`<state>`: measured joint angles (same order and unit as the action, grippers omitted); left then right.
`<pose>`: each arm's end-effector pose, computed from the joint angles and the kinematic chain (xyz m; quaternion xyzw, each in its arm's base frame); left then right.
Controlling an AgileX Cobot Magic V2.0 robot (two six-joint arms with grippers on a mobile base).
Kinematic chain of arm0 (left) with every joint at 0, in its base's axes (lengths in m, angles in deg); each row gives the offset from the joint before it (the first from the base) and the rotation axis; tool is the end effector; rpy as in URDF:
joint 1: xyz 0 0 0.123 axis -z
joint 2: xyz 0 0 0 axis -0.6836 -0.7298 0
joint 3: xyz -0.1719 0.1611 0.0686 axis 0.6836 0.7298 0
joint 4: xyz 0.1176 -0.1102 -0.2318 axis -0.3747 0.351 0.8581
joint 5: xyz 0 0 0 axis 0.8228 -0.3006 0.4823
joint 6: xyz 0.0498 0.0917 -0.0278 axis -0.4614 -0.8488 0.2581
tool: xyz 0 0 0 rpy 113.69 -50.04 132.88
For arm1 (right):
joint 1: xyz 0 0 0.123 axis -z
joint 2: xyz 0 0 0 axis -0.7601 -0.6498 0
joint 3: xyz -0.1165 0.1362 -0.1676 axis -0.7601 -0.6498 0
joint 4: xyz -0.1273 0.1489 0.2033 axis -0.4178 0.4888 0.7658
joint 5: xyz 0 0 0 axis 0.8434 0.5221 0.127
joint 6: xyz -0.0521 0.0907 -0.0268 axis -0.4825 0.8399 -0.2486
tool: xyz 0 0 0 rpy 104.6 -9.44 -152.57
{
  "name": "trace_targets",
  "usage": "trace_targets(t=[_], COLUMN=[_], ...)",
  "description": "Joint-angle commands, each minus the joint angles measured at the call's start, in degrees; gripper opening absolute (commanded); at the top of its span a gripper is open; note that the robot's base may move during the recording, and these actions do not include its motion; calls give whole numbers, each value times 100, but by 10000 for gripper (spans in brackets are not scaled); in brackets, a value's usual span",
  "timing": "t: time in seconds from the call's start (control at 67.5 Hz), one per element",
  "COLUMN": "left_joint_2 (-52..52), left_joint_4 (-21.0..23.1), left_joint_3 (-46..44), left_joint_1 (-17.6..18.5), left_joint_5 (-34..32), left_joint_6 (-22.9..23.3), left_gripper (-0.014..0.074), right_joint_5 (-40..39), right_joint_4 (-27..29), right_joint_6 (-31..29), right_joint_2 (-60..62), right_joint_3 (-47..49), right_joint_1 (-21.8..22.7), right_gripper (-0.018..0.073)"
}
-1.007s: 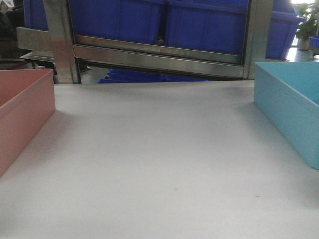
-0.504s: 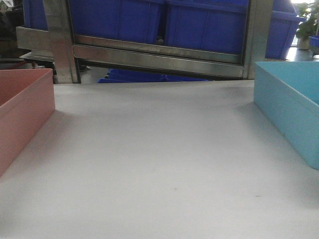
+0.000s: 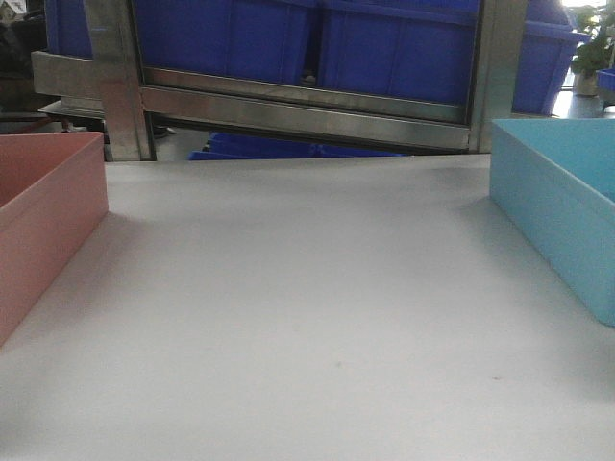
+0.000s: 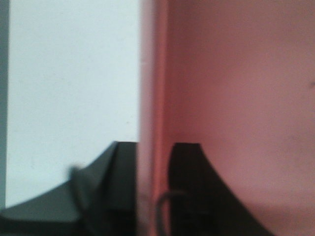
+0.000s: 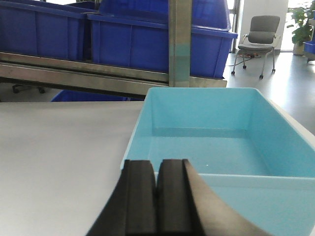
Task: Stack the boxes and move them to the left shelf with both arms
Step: 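Lift the pink bin with the left gripper and place it centrally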
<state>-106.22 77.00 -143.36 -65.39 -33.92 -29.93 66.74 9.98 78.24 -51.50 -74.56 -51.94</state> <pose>0.4043 0.1545 0.1401 -0.0305 0.9865 0.0087 0.1605 0.1447 0.0061 0.2019 0.0103 0.6929 0.0411 0.7198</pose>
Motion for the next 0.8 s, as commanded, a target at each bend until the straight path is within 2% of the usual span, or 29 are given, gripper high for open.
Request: trace_targets(t=[0.0, 0.222, 0.37, 0.459, 0.666, 0.785], left_joint_2=[303, 327, 463, 662, 1239, 1515], left_joint_4=[76, 137, 669, 999, 1081, 1415], left_joint_3=[-193, -202, -485, -800, -1147, -1149], left_joint_1=[-16, -16, -16, 49, 514, 925], left_joint_5=[-8, 1, 231, 592, 1160, 1353], left_joint_6=[-12, -12, -12, 1, 885, 1345], left_gripper=[-1, -1, -1, -1, -1, -1], right_joint_5=[-544, -544, -544, -544, -544, -544], right_joint_4=[-34, -34, -34, -34, -34, -34], right_joint_6=[-33, -33, -33, -33, -33, -33], right_joint_2=[106, 106, 106, 106, 106, 106], right_joint_3=[136, 136, 136, 136, 136, 136], right_joint_1=[20, 20, 20, 20, 20, 20], right_gripper=[67, 67, 67, 67, 67, 67])
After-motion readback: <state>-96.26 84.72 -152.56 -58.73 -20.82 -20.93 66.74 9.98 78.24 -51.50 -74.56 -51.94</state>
